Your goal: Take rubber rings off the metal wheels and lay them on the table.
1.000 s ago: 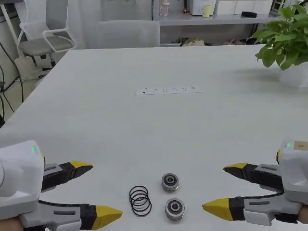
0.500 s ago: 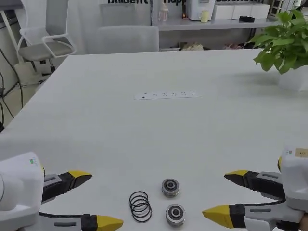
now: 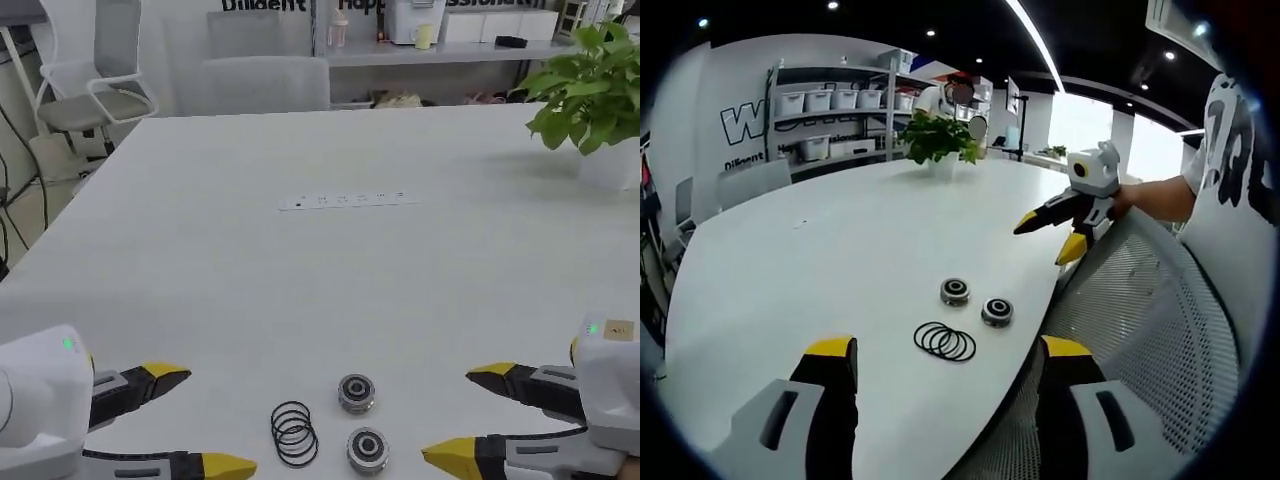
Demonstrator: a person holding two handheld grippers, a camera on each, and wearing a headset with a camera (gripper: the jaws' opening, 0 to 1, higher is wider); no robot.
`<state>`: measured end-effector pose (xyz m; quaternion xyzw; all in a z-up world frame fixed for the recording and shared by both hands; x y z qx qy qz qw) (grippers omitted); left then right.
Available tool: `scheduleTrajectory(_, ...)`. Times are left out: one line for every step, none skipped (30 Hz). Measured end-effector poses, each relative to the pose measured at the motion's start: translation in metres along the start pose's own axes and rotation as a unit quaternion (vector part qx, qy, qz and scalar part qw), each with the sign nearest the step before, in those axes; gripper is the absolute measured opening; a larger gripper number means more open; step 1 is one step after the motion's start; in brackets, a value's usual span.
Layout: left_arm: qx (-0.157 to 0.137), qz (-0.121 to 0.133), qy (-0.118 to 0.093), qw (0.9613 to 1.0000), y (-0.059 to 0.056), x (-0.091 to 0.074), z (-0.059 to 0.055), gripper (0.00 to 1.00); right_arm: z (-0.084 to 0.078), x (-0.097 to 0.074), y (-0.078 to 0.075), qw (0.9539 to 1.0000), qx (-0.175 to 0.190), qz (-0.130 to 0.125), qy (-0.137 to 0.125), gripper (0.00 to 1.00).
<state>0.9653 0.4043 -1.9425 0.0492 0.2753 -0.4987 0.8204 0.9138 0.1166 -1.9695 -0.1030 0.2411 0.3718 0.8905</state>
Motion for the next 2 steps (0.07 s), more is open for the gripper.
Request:
scheduleTrajectory(0.0,0.0,0.001,1.0,0.0,0.0001,-0.0002,0.7,-0.0002,-0.0005,-0.0005,1.0,0.003,-0.003,0.001,0.63)
scheduleTrajectory(0.001,0.0,0.002,1.0,-0.0001,0.0002,-0.0003,0.7,-0.0003,-0.0008,-0.0009,1.0,0.004,-0.005,0.001,0.62)
Point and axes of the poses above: the centre of the closed fingertips' face, and the gripper's own axes: x roughly forward along the fingers, y roughly to its left, z roughly out of its top, the point moved 7 cm from there along -x, roughly backward along the fingers, and after that the axes turned 9 degrees about -x, right-handed, at the moved point
